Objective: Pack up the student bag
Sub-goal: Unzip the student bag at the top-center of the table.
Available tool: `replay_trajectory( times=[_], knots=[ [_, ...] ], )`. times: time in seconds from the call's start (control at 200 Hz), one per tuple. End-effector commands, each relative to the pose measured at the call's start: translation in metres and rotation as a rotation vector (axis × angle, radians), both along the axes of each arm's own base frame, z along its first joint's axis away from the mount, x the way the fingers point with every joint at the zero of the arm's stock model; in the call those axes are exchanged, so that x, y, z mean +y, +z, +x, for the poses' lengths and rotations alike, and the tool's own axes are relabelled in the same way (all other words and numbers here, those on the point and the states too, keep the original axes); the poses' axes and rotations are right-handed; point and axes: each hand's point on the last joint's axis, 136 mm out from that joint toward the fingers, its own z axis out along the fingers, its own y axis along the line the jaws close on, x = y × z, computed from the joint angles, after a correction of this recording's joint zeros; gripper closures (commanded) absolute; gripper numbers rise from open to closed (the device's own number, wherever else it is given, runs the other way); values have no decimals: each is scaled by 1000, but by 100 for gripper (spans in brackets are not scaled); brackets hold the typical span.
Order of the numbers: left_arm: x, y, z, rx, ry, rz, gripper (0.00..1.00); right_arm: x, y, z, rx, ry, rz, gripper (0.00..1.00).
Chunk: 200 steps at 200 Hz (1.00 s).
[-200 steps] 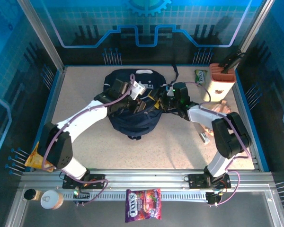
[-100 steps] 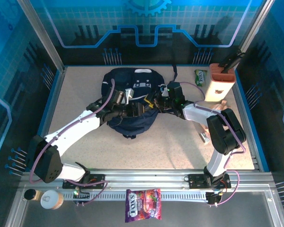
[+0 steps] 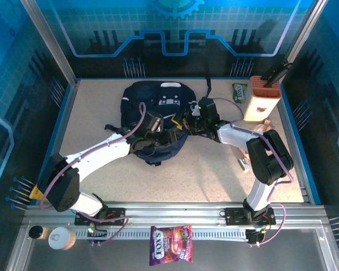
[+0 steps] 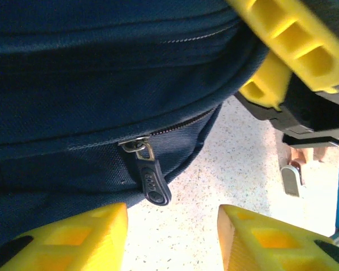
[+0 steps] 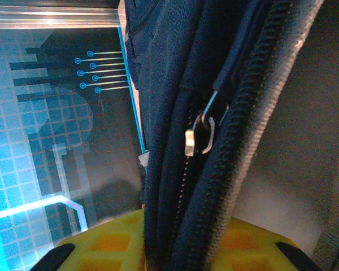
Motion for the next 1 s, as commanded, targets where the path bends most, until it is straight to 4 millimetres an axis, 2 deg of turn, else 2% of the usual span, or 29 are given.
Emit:
replay_trajectory(
  times=[0.0,0.16,0.41,0.665,0.785,0.87,0.995],
  knots=[
    [-1,-1,9,6,54,42,55,15,34,-1,-104,50,39,77],
    [7,-10,13,11,82,156,61,15,34,-3,-104,53,42,77],
    [14,-13,17,0,94,227,72,13,33,-4,-101,48,32,78],
    [17,-14,15,-6,86,240,90,12,33,-3,-108,43,29,78],
    [13,-11,16,-26,54,229,100,12,31,-5,-94,37,26,71],
    [8,-6,17,-56,22,205,100,13,29,-10,-73,23,14,60],
    [2,0,17,-95,-2,164,100,15,22,-18,-24,-25,-4,57]
  ],
)
